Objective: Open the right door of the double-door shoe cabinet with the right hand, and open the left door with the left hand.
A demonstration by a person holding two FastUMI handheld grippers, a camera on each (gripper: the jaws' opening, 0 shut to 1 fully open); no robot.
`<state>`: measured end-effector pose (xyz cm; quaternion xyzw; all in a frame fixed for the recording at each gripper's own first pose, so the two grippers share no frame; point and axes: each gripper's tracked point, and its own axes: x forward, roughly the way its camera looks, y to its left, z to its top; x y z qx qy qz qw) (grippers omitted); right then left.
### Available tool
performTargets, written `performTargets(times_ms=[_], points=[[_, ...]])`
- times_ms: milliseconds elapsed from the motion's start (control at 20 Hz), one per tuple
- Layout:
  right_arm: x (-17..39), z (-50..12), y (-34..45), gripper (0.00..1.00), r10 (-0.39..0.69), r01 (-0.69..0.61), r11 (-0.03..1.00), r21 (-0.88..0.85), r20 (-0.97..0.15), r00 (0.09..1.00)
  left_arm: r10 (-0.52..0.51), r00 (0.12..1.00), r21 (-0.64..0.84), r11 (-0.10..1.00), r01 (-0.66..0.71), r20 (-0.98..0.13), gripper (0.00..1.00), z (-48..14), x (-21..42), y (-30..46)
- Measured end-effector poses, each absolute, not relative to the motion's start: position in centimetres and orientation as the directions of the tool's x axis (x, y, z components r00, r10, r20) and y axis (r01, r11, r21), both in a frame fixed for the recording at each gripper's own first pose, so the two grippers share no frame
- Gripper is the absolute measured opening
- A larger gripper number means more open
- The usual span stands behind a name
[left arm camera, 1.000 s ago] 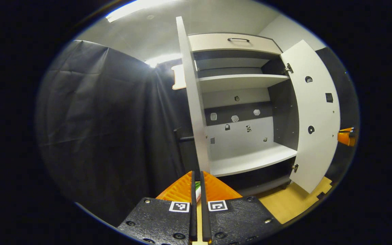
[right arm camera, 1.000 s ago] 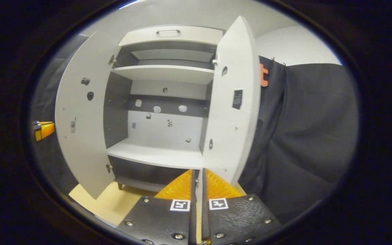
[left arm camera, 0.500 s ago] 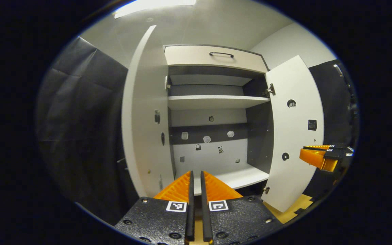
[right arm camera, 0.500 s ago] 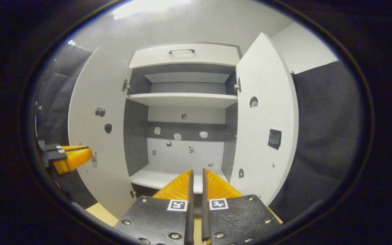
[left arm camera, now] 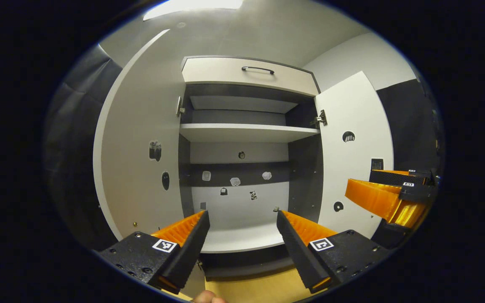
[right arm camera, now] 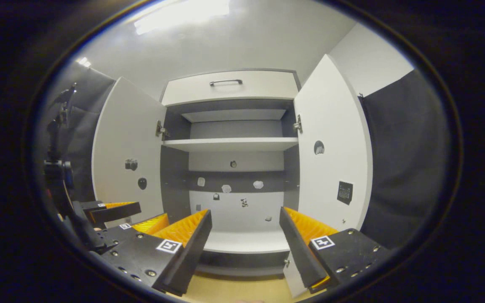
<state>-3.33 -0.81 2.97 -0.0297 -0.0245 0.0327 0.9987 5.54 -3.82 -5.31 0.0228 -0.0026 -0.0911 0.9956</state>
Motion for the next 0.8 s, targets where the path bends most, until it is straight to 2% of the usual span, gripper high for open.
performTargets(times_ms=[300, 800], points=[[-3.8, 3.1, -0.8, 0.96, 0.073, -0.068, 0.994, -0.088, 0.045, 0.996, -0.209, 0.978, 0.011, 0.978, 0.209, 0.022, 0.99, -5.0, 5.9, -5.3], [-4.3, 3.0, -2.1, 0.95, 0.023, -0.017, 0.994, -0.109, 0.054, 0.998, -0.255, 0.967, 0.010, 0.967, 0.255, 0.005, 0.99, -5.4, 5.7, -6.8]])
